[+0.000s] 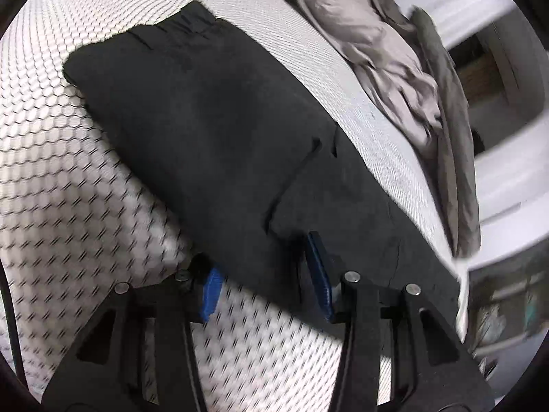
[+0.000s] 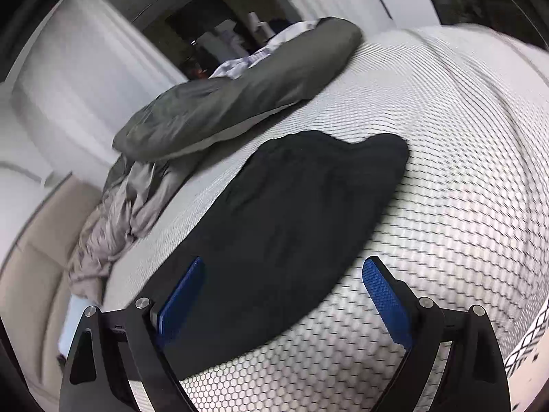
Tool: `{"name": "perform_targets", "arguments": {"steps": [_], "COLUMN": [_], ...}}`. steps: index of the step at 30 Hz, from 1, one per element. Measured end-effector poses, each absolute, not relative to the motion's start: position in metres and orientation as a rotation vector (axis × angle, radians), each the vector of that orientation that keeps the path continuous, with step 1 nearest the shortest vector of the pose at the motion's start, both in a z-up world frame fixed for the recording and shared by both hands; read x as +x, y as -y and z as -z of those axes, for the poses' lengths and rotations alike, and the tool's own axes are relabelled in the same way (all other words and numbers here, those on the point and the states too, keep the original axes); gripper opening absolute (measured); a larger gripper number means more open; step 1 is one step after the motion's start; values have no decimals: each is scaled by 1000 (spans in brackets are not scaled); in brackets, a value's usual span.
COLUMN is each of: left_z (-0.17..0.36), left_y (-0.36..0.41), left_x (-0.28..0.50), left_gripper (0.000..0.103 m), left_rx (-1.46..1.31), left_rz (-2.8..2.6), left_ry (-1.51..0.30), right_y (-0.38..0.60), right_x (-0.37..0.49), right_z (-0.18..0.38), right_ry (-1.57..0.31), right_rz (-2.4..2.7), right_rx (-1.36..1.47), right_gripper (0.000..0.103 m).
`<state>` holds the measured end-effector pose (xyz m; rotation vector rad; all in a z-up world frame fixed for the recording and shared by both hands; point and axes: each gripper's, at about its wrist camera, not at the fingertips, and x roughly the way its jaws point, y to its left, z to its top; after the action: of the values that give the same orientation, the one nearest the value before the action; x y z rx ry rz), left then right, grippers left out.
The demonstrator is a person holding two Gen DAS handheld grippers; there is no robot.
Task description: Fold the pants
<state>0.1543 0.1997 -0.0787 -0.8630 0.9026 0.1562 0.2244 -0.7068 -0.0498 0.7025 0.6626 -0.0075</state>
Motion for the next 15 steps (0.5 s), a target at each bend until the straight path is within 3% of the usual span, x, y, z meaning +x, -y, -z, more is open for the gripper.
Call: {"name": "perform_targets", "arguments": {"steps": [1, 3, 6, 9, 11, 13, 15], "left_z": [81, 82, 74, 63, 59, 54, 52], "left_y": [-203, -208, -204, -197, -201, -205, -208], "left_x": [159, 164, 161, 156, 149, 142, 135], "left_gripper": [19, 10, 7, 7, 7, 7, 7], "left_rx": [-891, -934, -863, -756, -747, -738, -731], "left_rz": [-178, -188, -192, -184, -164, -154, -156], "left_ry": [-893, -870, -829, -826, -830, -832, -836], "right_y": [712, 722, 731, 737, 741, 744, 742], "right_x": [224, 228, 238, 260, 272, 278, 275], "right_z": [53, 63, 74, 84, 95, 105, 100], "right_ry": [-668, -718, -723, -711, -709, -713, -715], "right_rz": [13, 37, 7, -12, 9, 46, 87], "right_rx": [726, 763, 835, 891, 941, 987, 947], "right_gripper": [94, 94, 88, 61, 30, 12, 3]}}
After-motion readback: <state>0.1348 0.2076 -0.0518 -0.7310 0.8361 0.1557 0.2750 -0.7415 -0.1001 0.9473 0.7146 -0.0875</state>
